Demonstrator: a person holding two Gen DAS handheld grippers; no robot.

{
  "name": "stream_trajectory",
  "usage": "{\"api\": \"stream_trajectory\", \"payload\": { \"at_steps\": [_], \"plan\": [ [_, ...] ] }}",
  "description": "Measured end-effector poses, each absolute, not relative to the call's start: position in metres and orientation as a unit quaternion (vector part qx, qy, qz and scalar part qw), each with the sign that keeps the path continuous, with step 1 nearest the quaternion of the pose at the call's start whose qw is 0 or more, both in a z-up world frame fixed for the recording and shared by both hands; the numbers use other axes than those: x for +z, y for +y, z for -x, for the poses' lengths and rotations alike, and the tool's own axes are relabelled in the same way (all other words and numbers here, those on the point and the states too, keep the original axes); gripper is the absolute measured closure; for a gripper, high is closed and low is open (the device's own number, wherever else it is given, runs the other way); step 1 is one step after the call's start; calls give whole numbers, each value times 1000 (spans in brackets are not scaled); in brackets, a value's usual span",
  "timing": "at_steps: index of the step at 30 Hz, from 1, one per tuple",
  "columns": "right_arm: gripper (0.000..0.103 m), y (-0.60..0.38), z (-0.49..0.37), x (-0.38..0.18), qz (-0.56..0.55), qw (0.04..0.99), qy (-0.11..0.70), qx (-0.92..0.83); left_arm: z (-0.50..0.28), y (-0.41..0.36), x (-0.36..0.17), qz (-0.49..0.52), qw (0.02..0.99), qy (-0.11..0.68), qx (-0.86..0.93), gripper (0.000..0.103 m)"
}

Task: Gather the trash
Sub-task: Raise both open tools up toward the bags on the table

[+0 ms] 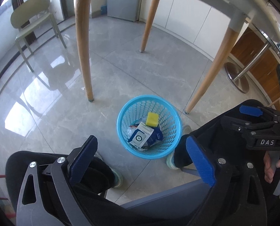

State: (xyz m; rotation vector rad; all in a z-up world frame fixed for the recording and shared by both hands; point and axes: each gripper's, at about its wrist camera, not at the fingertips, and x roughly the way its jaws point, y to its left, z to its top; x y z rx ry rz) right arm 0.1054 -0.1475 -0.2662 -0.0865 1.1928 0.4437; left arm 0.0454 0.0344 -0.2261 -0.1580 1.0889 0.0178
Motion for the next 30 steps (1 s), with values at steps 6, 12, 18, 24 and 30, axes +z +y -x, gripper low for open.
{"api": "stream_trajectory", "payload": {
  "at_steps": [6, 12, 18, 24, 30],
  "plan": [
    [9, -157, -87, -229, 47, 828, 516, 214, -32, 29, -188, 70, 875, 480, 1, 6],
    [9, -168, -69, -181, 36, 859, 461, 220, -23, 22, -150, 61, 896, 439, -2, 6],
    [9, -180, -58, -129, 28, 891, 399, 216, -21, 18, -108, 52, 921, 386, -5, 6],
    [9, -188, -64, -83, 21, 912, 349, 216, -33, 18, -64, 47, 941, 336, 1, 6],
    [9, -204, -79, -44, 9, 929, 309, 204, -51, 12, -27, 48, 955, 293, -3, 6]
  ]
}}
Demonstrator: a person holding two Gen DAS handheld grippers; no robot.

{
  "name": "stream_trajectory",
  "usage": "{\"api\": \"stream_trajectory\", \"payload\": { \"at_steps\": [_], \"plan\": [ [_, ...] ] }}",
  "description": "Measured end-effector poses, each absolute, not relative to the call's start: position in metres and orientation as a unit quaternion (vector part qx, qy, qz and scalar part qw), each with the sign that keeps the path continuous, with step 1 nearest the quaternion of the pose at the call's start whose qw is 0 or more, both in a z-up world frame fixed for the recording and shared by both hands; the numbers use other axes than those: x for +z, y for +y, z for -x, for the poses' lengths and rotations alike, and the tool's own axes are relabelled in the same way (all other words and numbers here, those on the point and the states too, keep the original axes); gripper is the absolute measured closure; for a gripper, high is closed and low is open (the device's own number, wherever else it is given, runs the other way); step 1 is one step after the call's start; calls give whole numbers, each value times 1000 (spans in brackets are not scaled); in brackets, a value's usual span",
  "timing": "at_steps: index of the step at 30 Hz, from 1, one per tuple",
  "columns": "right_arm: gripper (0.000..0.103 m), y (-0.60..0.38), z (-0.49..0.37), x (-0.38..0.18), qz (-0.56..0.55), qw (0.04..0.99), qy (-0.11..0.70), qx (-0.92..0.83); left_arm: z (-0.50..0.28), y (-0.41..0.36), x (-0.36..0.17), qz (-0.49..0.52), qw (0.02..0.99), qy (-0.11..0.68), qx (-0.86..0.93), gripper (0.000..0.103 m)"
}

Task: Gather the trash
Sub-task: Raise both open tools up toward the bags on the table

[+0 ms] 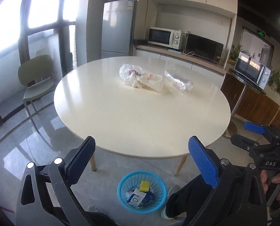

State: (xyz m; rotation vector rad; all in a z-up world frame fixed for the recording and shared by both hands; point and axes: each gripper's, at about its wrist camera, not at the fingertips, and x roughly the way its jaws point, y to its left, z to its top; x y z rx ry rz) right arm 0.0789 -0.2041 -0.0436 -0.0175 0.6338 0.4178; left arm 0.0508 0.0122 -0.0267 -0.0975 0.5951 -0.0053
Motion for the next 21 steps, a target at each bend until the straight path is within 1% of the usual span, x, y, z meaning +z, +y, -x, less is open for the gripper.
{"api": "stream_trajectory", "payload": {
  "at_steps": [3, 8, 13, 16, 21],
  "plan": [
    [9, -208, -91, -36, 3, 932, 302, 199, -65, 12, -16, 57, 957, 286, -5, 6],
    [9, -216, -115, -34, -10, 938, 294, 185, -94, 13, -13, 66, 956, 287, -2, 6],
    [9, -217, -151, -35, -11, 936, 302, 177, -126, 19, -16, 91, 952, 293, -9, 6],
    [9, -213, -168, -36, -7, 934, 308, 179, -146, 21, -22, 107, 945, 308, -21, 6],
    [9, -207, -198, -36, -6, 932, 316, 177, -169, 25, -27, 106, 941, 320, -18, 6]
  ]
}}
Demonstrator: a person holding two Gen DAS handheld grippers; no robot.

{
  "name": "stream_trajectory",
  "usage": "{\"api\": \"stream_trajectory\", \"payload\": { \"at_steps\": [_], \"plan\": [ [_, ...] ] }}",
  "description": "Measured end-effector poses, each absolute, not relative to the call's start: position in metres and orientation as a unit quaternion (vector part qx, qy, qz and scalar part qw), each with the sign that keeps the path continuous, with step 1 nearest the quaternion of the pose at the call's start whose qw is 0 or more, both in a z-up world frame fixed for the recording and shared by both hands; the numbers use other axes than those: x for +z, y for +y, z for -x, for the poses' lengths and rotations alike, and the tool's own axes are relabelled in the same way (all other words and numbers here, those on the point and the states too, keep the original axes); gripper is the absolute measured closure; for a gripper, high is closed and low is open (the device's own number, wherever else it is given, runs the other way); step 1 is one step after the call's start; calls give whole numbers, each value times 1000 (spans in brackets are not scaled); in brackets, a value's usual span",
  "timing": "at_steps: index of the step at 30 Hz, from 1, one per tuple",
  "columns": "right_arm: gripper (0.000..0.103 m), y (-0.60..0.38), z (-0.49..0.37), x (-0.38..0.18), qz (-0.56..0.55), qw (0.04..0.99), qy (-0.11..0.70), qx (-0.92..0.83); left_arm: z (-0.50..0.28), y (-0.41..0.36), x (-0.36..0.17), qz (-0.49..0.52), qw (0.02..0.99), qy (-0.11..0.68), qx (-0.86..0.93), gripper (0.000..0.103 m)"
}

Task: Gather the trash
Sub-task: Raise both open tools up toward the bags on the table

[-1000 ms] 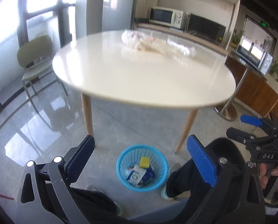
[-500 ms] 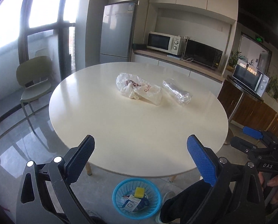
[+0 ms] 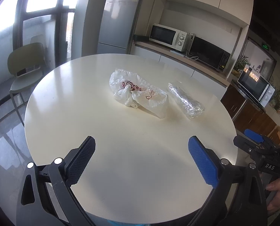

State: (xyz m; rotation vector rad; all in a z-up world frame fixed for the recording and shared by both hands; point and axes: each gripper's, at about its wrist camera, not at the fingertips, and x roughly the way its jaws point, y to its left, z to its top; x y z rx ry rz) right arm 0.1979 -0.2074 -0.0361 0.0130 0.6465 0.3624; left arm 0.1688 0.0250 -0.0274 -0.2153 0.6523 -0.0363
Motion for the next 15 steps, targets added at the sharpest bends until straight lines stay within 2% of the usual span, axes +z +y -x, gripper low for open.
{"api": "stream_trajectory", "payload": {
  "at_steps": [15],
  "plan": [
    [9, -179, -286, -25, 25, 917, 354, 181, -260, 56, -18, 107, 924, 366, 22, 6]
  ]
}}
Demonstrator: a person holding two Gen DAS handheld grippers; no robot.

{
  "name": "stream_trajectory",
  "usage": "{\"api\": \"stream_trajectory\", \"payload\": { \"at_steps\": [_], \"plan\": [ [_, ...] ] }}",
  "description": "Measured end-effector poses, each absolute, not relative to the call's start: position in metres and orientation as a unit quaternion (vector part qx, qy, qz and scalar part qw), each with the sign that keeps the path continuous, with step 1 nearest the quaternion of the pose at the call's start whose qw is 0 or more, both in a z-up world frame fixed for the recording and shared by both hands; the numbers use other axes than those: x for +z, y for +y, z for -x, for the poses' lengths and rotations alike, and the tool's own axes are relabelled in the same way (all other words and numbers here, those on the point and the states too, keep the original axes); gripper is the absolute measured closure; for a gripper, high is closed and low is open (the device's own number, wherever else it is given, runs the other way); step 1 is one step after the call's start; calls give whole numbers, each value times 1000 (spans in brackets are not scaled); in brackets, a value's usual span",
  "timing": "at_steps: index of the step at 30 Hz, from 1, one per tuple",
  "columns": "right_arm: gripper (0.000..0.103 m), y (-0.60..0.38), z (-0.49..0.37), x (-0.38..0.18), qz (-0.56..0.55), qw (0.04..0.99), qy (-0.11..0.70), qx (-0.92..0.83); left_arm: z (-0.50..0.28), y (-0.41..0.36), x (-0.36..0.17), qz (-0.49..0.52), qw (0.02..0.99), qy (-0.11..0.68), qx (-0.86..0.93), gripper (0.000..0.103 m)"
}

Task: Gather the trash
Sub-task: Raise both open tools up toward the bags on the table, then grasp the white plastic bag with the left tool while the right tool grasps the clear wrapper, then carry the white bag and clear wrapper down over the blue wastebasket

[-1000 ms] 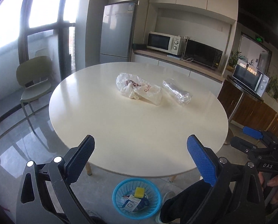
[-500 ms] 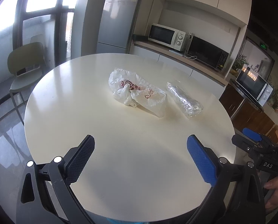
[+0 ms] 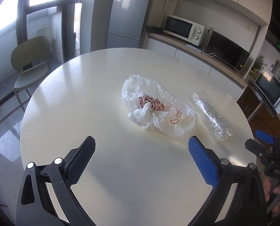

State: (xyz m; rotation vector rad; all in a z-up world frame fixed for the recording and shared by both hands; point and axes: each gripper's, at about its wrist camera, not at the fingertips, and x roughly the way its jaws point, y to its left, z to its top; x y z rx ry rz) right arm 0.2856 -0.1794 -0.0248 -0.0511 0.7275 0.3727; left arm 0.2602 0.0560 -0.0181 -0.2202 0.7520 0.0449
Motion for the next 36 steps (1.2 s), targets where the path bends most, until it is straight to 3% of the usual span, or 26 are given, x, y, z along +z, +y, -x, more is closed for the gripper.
{"api": "stream_trajectory", "payload": {
  "at_steps": [11, 16, 21, 23, 25, 27, 30, 36],
  "plan": [
    [15, -176, -357, -49, 12, 897, 412, 160, -343, 52, -39, 86, 902, 422, 43, 7],
    [24, -170, -372, -63, 18, 885, 433, 168, -357, 54, -49, 101, 891, 442, 36, 12],
    [43, -165, -377, -74, 13, 876, 450, 172, -360, 49, -54, 113, 891, 439, 36, 19],
    [55, -164, -376, -78, 14, 873, 456, 173, -360, 47, -61, 112, 887, 446, 32, 28],
    [61, -162, -373, -79, 13, 873, 455, 175, -360, 46, -65, 114, 886, 448, 29, 36],
    [68, -163, -369, -77, 14, 875, 450, 177, -356, 47, -65, 114, 889, 442, 28, 59],
    [73, -163, -361, -72, 16, 878, 443, 181, -350, 51, -60, 115, 894, 432, 24, 66],
    [75, -167, -337, -57, 5, 887, 422, 187, -319, 59, -40, 148, 904, 401, 19, 67]
  ]
}}
